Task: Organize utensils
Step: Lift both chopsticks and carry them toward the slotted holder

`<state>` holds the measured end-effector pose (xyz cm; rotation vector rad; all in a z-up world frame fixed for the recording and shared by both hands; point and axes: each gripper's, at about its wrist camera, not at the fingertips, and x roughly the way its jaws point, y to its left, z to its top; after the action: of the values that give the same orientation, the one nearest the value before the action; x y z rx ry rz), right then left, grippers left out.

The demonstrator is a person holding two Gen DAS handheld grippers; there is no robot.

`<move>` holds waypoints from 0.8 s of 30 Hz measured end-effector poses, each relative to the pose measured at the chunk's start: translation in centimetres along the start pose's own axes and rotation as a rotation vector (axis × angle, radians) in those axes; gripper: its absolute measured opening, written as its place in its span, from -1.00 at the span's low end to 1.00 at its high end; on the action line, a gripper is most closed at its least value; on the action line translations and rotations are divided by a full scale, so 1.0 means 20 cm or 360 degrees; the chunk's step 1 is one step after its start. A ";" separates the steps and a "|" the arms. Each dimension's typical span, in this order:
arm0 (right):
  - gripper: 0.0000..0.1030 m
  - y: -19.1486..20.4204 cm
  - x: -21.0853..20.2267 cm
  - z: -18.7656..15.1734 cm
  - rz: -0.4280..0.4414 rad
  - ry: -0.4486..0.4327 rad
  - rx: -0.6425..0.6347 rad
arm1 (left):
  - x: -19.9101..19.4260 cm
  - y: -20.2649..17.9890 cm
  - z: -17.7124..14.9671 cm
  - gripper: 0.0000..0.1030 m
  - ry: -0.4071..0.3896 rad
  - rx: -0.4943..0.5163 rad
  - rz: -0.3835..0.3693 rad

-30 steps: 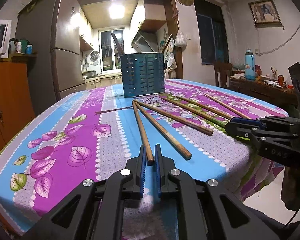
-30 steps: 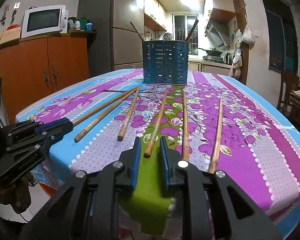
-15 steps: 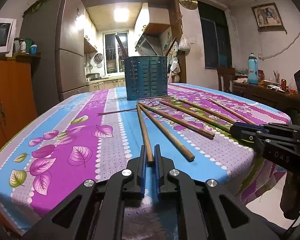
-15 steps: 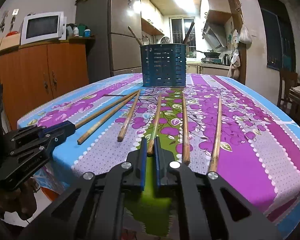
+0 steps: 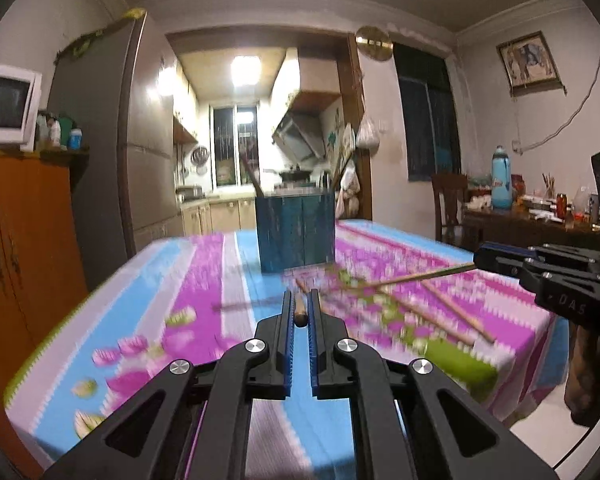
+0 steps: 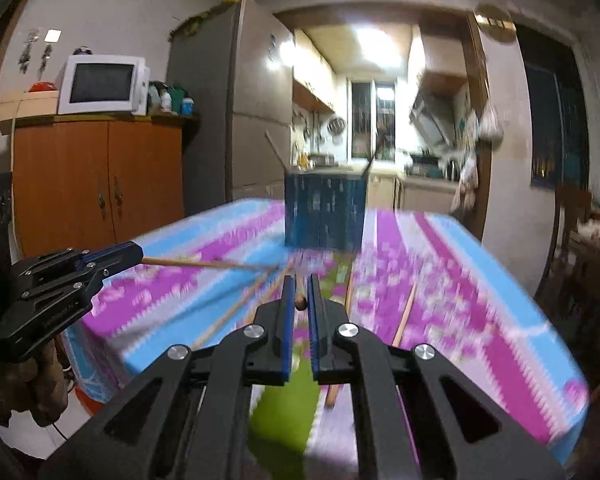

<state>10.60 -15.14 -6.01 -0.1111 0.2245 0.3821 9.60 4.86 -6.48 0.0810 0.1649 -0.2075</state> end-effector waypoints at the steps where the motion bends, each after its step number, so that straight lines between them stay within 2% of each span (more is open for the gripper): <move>1: -0.91 0.00 -0.01 0.03 0.0001 -0.0020 -0.0015 | -0.01 0.00 0.03 -0.85 -0.0018 0.0001 -0.0001; 6: -0.91 -0.03 0.00 0.22 0.0032 -0.0103 -0.0091 | -0.02 0.02 0.18 -0.85 -0.0122 0.0025 0.0004; 12: -0.91 -0.08 0.11 0.39 0.0088 -0.0085 -0.0119 | 0.05 0.00 0.39 -0.85 -0.0185 0.0078 -0.0034; 19: -0.91 -0.13 0.23 0.51 0.0147 -0.0001 -0.0110 | 0.23 0.07 0.56 -0.85 -0.0113 -0.0029 -0.0101; 24: -0.91 -0.16 0.32 0.61 0.0203 0.0075 -0.0082 | 0.33 0.11 0.63 -0.86 -0.0071 -0.0055 -0.0095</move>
<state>19.92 -13.92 4.42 -0.1568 0.2689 0.5126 18.35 4.44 5.00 0.0372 0.1267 -0.2656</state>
